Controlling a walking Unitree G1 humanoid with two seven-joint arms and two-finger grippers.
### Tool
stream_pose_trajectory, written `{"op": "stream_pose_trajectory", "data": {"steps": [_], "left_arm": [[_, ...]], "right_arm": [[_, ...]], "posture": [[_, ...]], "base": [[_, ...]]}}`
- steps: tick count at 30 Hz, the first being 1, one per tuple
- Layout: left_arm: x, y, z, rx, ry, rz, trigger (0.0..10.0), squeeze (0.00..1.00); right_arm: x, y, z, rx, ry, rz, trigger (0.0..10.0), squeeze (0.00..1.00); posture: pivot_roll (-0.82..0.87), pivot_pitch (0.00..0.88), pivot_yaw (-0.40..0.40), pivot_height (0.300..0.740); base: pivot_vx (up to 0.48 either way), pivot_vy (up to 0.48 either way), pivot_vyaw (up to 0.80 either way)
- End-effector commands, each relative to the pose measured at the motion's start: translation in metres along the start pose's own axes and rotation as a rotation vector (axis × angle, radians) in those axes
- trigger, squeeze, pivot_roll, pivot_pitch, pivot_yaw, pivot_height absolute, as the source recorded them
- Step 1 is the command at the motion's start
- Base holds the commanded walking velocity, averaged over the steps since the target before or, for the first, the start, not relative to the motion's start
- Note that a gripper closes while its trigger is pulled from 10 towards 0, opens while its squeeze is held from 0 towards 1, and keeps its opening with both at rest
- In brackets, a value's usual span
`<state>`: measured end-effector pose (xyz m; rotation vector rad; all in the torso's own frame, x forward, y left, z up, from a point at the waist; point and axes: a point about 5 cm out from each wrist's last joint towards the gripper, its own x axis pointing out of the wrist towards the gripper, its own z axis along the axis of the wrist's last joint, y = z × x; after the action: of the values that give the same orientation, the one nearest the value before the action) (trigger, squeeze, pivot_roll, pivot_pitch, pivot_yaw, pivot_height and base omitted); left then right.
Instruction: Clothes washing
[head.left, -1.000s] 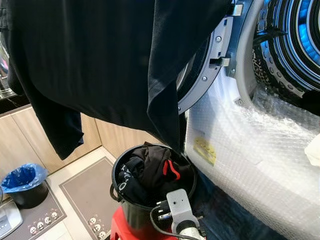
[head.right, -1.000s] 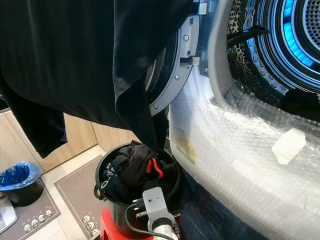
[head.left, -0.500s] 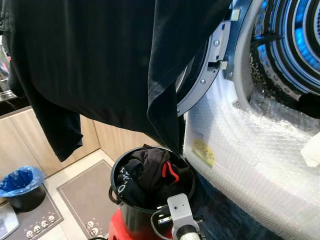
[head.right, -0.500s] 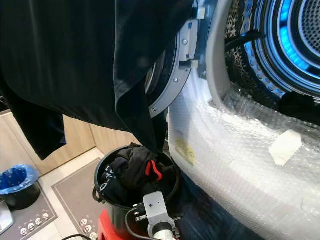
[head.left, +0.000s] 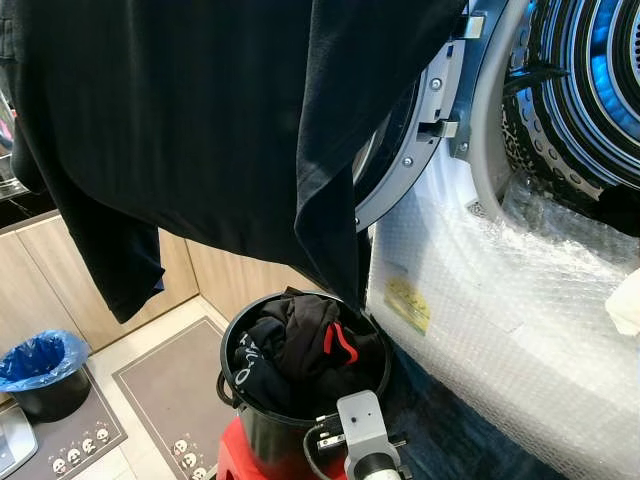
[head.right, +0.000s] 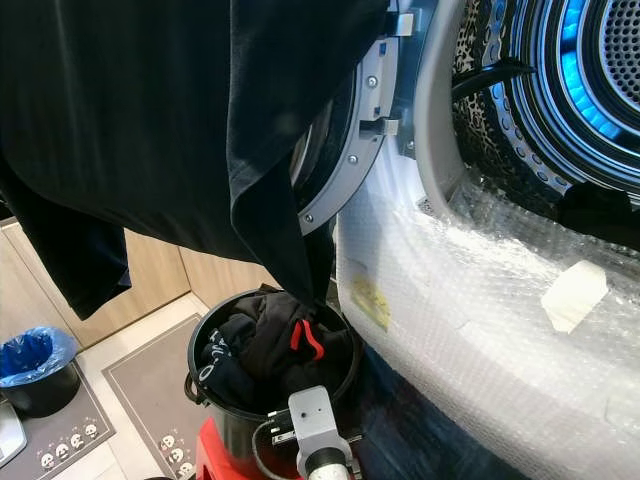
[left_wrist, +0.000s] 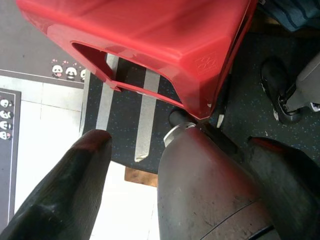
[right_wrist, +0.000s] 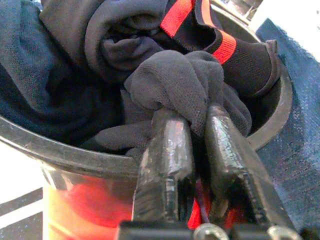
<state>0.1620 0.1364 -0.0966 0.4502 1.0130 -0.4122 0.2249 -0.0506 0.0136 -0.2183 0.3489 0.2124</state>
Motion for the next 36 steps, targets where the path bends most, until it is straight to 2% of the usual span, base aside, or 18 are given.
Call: {"op": "stream_pose_trajectory", "data": {"steps": [1, 36], "left_arm": [[-0.0024, -0.0105, -0.0165, 0.023, 0.045, 0.011, 10.0, 0.0], [-0.0024, -0.0105, -0.0165, 0.023, 0.045, 0.011, 10.0, 0.0]], "right_arm": [[0.0104, 0.011, 0.1094, 0.256, -0.165, 0.319, 10.0, 0.0], [0.0104, 0.011, 0.1094, 0.256, -0.165, 0.319, 10.0, 0.0]], "posture": [[-0.13, 0.0, 0.072, 0.74], [-0.13, 0.0, 0.072, 0.74]], "base": [[0.0, 0.0, 0.0], [0.0, 0.0, 0.0]]}}
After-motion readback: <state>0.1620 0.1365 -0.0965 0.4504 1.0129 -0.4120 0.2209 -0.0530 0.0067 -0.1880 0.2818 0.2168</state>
